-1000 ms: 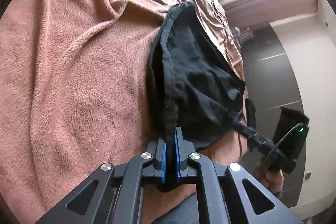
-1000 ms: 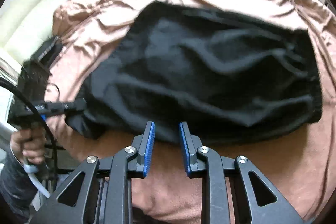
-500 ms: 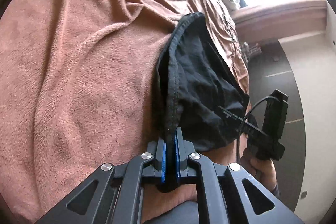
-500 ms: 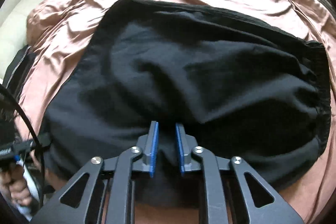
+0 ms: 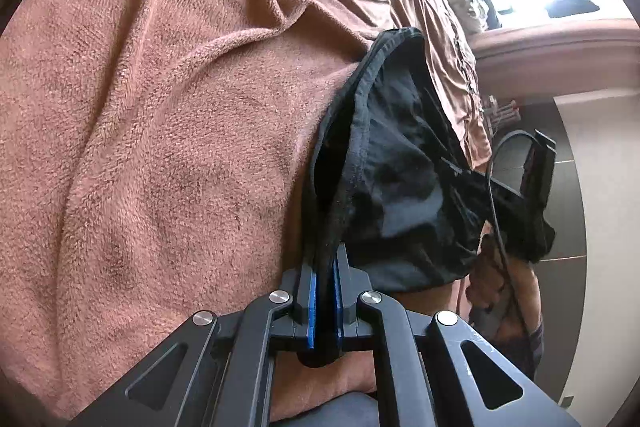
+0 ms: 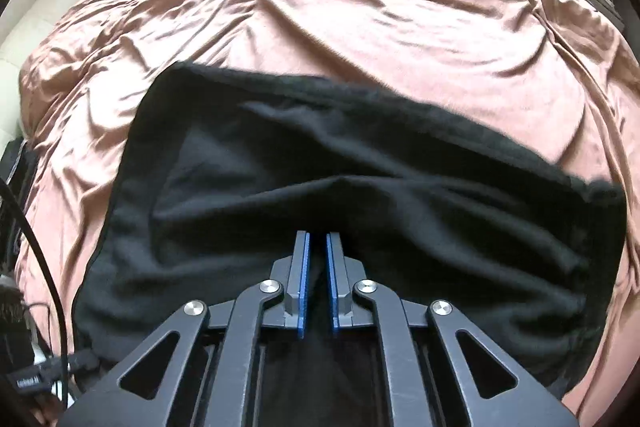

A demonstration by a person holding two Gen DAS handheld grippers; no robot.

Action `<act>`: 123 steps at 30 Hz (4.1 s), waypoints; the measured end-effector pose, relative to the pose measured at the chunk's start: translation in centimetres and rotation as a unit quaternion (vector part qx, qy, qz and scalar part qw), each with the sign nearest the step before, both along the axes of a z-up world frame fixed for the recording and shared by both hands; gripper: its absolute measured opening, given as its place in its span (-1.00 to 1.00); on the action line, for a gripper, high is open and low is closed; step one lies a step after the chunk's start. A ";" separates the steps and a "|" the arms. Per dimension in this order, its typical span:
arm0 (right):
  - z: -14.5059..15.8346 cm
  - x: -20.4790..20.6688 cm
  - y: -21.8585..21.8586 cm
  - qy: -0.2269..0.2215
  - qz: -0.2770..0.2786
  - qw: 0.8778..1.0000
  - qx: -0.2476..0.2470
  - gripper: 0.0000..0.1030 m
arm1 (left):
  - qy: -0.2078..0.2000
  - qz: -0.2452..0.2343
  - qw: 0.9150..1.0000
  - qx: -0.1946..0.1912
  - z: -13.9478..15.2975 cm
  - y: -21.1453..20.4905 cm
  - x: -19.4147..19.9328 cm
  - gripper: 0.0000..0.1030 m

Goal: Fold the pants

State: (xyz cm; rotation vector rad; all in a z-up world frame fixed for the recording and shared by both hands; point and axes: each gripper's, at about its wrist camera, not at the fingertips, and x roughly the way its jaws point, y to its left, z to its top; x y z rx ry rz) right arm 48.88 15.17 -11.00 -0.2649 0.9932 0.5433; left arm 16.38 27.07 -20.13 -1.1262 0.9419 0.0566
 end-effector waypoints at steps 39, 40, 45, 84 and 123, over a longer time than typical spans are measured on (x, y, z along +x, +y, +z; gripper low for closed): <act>0.3 -3.4 -3.4 0.015 0.037 0.995 0.095 -1.00 | -0.040 0.030 0.998 -0.042 -0.7 1.6 3.9 -0.26; -0.1 -3.8 -3.7 0.017 0.037 0.994 0.098 -1.00 | -0.040 0.029 0.998 -0.041 -0.7 1.5 3.9 -0.39; -1.1 -5.3 -5.1 0.028 0.038 0.994 0.102 -1.00 | -0.035 0.018 0.999 -0.021 -0.2 0.9 4.2 -0.77; 2.4 -10.6 -22.7 0.034 0.007 0.964 0.262 -0.99 | -0.117 -0.131 0.982 0.075 13.0 -11.4 16.0 -0.81; 1.9 -9.1 -29.6 0.051 -0.053 0.949 0.307 0.21 | -0.033 -0.172 0.984 0.044 6.9 -15.3 20.4 0.69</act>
